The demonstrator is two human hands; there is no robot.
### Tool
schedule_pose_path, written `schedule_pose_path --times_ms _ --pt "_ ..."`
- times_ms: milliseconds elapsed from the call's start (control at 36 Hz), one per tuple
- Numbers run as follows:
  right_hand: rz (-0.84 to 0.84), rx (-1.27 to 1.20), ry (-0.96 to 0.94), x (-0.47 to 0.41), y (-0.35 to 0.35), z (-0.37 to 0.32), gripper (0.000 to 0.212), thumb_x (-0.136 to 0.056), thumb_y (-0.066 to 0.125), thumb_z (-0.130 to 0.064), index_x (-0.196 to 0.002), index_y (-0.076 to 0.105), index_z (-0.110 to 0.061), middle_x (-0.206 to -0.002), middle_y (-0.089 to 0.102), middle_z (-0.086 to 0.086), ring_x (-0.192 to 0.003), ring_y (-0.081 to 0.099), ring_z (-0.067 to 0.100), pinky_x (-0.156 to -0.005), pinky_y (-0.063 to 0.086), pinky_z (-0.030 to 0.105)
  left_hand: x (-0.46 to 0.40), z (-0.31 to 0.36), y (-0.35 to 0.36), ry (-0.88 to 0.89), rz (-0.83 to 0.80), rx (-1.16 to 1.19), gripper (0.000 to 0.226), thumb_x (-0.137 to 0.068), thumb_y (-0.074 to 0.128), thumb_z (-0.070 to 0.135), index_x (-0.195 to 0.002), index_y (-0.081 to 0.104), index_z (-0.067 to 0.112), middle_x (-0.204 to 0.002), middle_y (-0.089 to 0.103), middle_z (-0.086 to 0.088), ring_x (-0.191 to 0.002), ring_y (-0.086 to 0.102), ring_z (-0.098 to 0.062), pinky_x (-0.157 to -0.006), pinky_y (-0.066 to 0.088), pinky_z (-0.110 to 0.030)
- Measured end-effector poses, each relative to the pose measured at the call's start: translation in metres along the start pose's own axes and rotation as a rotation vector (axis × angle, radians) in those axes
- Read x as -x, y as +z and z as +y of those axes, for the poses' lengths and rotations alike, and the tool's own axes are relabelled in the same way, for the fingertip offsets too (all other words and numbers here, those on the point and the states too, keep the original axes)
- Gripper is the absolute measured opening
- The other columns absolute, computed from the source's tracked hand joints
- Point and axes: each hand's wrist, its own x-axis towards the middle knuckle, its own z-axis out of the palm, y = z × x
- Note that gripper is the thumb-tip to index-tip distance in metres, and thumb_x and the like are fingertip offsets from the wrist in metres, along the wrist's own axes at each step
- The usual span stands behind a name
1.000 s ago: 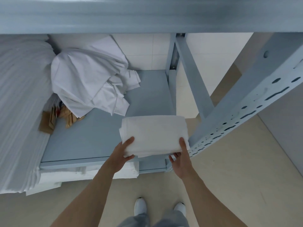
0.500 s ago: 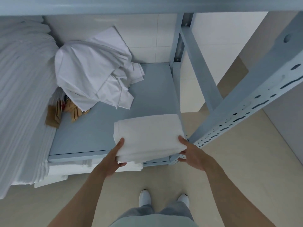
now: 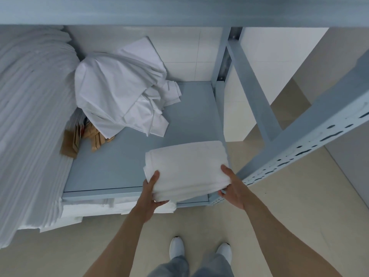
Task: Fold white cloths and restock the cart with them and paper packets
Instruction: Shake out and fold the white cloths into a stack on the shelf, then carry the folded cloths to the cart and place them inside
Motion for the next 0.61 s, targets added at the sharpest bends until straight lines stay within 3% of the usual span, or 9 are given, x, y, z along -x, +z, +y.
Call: schedule_pose_path --times_ms 28,83,167,222,306,500,611 --pt "0.003 0.001 0.002 0.001 0.0 0.001 0.055 -0.077 0.076 -0.047 -0.125 0.061 -0.023 -0.119 0.072 0.0 -0.098 0.069 0.014 -0.078 0.049 0.029 0.0 0.001 -0.001 -0.001 -0.016 -0.005 0.077 -0.069 0.077 0.067 -0.134 0.051 0.035 -0.129 0.066 0.006 -0.118 0.065 -0.021 -0.096 0.053 -0.051" --pt "0.001 0.014 -0.004 0.001 -0.002 0.004 0.059 -0.076 0.077 -0.049 -0.127 0.059 -0.024 -0.124 0.07 0.001 -0.11 0.066 0.018 -0.091 0.048 0.033 0.0 0.004 -0.003 -0.02 -0.054 -0.021 0.077 -0.069 0.077 0.067 -0.135 0.053 0.035 -0.128 0.068 0.006 -0.115 0.066 -0.02 -0.096 0.053 -0.049" --pt "-0.032 0.009 -0.022 0.005 -0.003 0.011 0.07 -0.071 0.082 -0.052 -0.13 0.057 -0.023 -0.129 0.067 0.006 -0.121 0.061 0.027 -0.108 0.041 0.049 0.003 0.007 -0.005 -0.042 -0.069 -0.026 0.076 -0.068 0.079 0.065 -0.134 0.056 0.035 -0.127 0.068 0.005 -0.113 0.068 -0.019 -0.094 0.054 -0.047" --pt "-0.068 -0.03 -0.023 0.011 -0.002 0.016 0.075 -0.071 0.082 -0.05 -0.134 0.054 -0.021 -0.131 0.065 0.009 -0.122 0.061 0.03 -0.103 0.045 0.056 0.009 0.007 -0.006 -0.053 -0.063 -0.025 0.075 -0.069 0.08 0.063 -0.134 0.056 0.033 -0.127 0.069 0.004 -0.114 0.067 -0.02 -0.094 0.054 -0.047" --pt "-0.08 -0.078 -0.031 0.021 -0.005 0.026 0.074 -0.076 0.08 -0.049 -0.138 0.052 -0.019 -0.132 0.064 0.01 -0.121 0.062 0.032 -0.097 0.05 0.056 0.021 0.003 -0.005 -0.068 -0.054 -0.033 0.073 -0.072 0.078 0.062 -0.135 0.057 0.031 -0.127 0.069 0.002 -0.116 0.066 -0.021 -0.097 0.053 -0.048" --pt "-0.021 -0.074 -0.113 0.064 -0.023 0.04 0.079 -0.073 0.08 -0.052 -0.139 0.053 -0.02 -0.132 0.065 0.007 -0.12 0.062 0.032 -0.104 0.043 0.061 0.05 -0.012 0.016 -0.049 -0.073 -0.085 0.065 -0.076 0.075 0.059 -0.133 0.058 0.032 -0.126 0.069 0.003 -0.114 0.067 -0.02 -0.1 0.05 -0.05" --pt "0.02 -0.143 -0.166 0.1 -0.045 0.049 0.066 -0.084 0.071 -0.046 -0.14 0.052 -0.017 -0.132 0.065 0.01 -0.129 0.049 0.045 -0.105 0.042 0.062 0.069 -0.026 0.041 0.013 -0.067 -0.159 0.059 -0.072 0.076 0.063 -0.124 0.06 0.04 -0.122 0.07 0.01 -0.108 0.07 -0.015 -0.099 0.048 -0.053"
